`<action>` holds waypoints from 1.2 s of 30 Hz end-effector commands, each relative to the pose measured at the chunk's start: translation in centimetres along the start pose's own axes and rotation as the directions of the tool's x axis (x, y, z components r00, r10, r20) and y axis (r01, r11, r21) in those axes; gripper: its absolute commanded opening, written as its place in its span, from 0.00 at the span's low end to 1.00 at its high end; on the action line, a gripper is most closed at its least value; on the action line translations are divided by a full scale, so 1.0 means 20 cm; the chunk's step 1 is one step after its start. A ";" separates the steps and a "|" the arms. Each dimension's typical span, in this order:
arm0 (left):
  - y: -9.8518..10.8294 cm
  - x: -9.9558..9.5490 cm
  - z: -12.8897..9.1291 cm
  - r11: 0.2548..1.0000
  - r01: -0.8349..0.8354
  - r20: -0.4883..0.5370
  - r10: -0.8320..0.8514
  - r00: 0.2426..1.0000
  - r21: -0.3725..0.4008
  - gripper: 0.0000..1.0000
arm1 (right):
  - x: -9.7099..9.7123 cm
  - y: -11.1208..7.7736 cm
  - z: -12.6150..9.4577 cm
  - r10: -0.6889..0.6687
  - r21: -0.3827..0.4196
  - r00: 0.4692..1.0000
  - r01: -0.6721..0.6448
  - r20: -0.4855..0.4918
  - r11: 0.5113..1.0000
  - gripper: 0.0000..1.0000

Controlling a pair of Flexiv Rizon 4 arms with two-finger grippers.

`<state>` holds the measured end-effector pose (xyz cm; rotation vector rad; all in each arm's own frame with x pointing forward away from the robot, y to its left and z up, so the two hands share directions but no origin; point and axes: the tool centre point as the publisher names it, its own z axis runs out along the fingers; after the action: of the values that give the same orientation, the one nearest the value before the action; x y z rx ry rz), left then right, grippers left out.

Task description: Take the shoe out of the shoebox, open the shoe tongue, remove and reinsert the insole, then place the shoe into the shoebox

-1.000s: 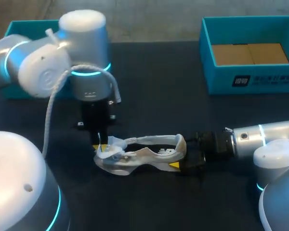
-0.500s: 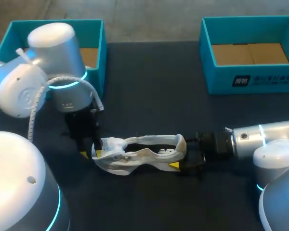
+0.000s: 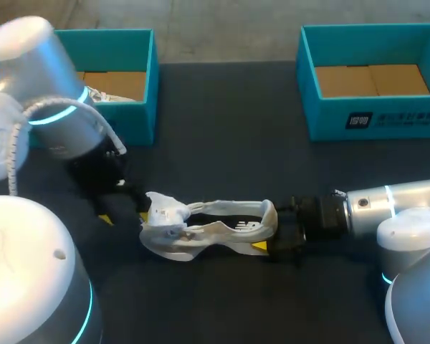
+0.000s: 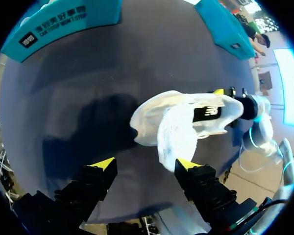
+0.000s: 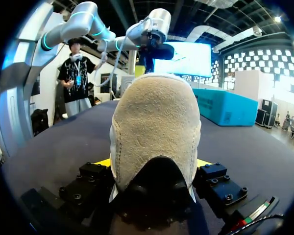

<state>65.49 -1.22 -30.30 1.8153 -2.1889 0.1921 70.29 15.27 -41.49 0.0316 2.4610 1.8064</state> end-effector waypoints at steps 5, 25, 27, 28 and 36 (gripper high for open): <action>0.07 0.12 -0.24 0.990 -0.098 -0.055 0.103 0.993 0.099 0.49 | 0.00 0.00 0.01 0.001 0.006 1.000 -0.001 -0.001 1.000 0.00; 0.23 0.48 -0.45 0.566 -0.805 -0.135 0.796 0.590 -0.177 0.00 | 0.00 0.00 0.01 0.001 0.006 1.000 -0.001 -0.001 1.000 0.00; 0.23 0.48 -0.45 0.566 -0.805 -0.135 0.796 0.590 -0.177 0.00 | 0.00 0.00 0.01 0.001 0.006 1.000 -0.001 -0.001 1.000 0.00; 0.23 0.48 -0.45 0.566 -0.805 -0.135 0.796 0.590 -0.177 0.00 | 0.00 0.00 0.01 0.001 0.006 1.000 -0.001 -0.001 1.000 0.00; 0.23 0.48 -0.45 0.566 -0.805 -0.135 0.796 0.590 -0.177 0.00 | 0.00 0.00 0.01 0.001 0.006 1.000 -0.001 -0.001 1.000 0.00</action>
<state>59.92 -6.24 -18.49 0.5765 -2.7242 0.2570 70.29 15.27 -41.50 0.0316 2.4610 1.8065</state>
